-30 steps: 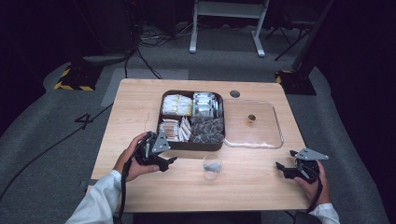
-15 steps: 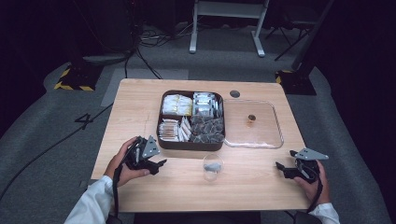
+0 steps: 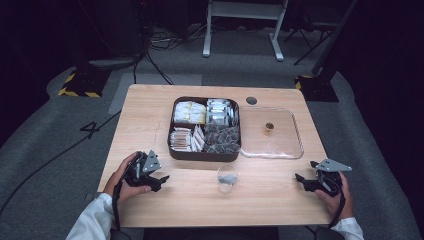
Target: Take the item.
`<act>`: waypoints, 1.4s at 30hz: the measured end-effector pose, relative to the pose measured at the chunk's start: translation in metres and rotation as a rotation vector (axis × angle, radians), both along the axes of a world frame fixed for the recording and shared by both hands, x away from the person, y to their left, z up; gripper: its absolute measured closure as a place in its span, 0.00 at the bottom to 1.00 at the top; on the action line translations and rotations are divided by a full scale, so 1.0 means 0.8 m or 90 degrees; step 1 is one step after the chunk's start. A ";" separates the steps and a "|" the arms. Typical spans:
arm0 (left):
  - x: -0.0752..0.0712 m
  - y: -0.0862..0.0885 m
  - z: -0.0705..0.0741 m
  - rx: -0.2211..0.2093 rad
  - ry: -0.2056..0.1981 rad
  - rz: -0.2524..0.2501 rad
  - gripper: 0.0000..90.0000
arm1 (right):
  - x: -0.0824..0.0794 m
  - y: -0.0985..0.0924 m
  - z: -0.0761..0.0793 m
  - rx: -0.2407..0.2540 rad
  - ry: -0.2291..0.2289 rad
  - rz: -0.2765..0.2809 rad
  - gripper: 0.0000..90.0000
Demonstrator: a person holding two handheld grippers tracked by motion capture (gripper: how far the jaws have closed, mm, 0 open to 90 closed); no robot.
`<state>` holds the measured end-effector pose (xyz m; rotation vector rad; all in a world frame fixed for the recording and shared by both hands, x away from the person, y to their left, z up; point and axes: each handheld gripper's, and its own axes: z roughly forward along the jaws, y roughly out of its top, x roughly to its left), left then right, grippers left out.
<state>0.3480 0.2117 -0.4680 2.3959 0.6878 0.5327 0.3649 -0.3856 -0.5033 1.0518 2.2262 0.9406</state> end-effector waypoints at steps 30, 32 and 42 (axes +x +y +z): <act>-0.011 0.070 -0.046 -0.125 0.075 0.118 0.18 | 0.000 0.000 0.000 0.000 0.000 0.001 0.19; -0.011 0.070 -0.046 -0.124 0.075 0.118 0.18 | 0.000 0.000 0.000 -0.001 -0.001 0.002 0.19; -0.009 0.070 -0.046 -0.128 0.080 0.114 0.18 | 0.000 0.001 0.000 0.000 -0.001 -0.001 0.19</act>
